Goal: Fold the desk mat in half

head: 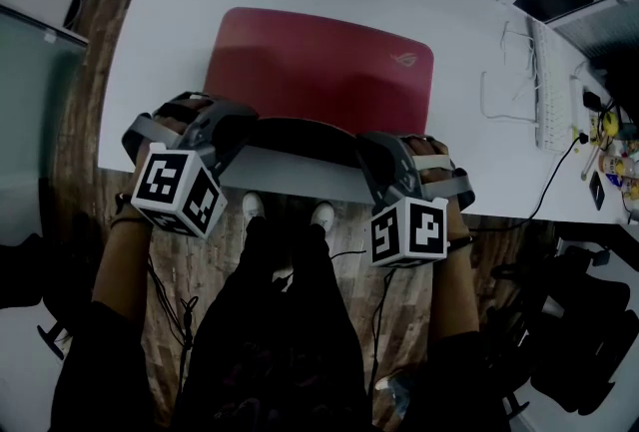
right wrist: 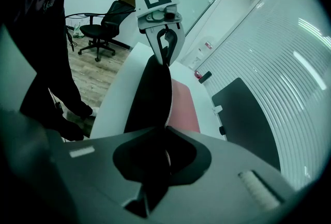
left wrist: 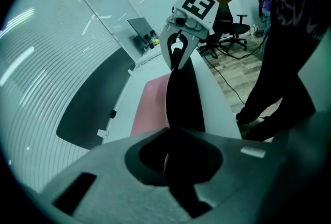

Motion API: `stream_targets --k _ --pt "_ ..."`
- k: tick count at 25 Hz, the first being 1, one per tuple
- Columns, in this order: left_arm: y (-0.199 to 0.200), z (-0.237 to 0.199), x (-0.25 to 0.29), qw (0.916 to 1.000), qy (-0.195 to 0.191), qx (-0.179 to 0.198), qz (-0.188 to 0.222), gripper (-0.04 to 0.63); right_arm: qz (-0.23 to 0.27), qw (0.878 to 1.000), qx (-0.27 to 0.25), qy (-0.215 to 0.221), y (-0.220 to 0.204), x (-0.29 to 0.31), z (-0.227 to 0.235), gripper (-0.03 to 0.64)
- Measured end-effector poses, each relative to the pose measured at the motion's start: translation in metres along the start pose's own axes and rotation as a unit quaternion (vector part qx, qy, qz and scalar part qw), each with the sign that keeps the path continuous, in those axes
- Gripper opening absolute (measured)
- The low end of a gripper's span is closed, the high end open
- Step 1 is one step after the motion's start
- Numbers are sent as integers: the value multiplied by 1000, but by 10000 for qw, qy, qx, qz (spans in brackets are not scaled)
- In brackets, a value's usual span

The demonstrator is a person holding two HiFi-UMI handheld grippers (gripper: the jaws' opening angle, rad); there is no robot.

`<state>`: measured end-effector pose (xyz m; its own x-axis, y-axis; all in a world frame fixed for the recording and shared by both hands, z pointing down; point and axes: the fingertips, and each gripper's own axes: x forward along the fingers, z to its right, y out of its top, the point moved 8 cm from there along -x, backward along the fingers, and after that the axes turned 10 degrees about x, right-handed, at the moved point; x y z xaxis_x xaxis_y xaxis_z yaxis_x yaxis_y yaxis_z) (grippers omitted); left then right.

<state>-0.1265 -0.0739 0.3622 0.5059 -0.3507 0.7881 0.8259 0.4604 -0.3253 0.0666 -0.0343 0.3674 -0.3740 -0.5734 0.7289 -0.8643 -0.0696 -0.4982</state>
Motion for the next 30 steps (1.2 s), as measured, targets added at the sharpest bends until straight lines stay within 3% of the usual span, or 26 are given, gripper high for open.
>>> stream_targets --k 11,18,30 --pt "-23 -51 30 9998 66 169 -2 23 -18 9998 -13 -207 -5 36 53 35" --pt "-42 -86 53 9999 110 -103 55 23 -92 9995 -65 -291 -7 61 89 35" --pt "-57 -129 95 9999 106 22 -71 23 -259 9994 -64 -232 -24 100 131 38"
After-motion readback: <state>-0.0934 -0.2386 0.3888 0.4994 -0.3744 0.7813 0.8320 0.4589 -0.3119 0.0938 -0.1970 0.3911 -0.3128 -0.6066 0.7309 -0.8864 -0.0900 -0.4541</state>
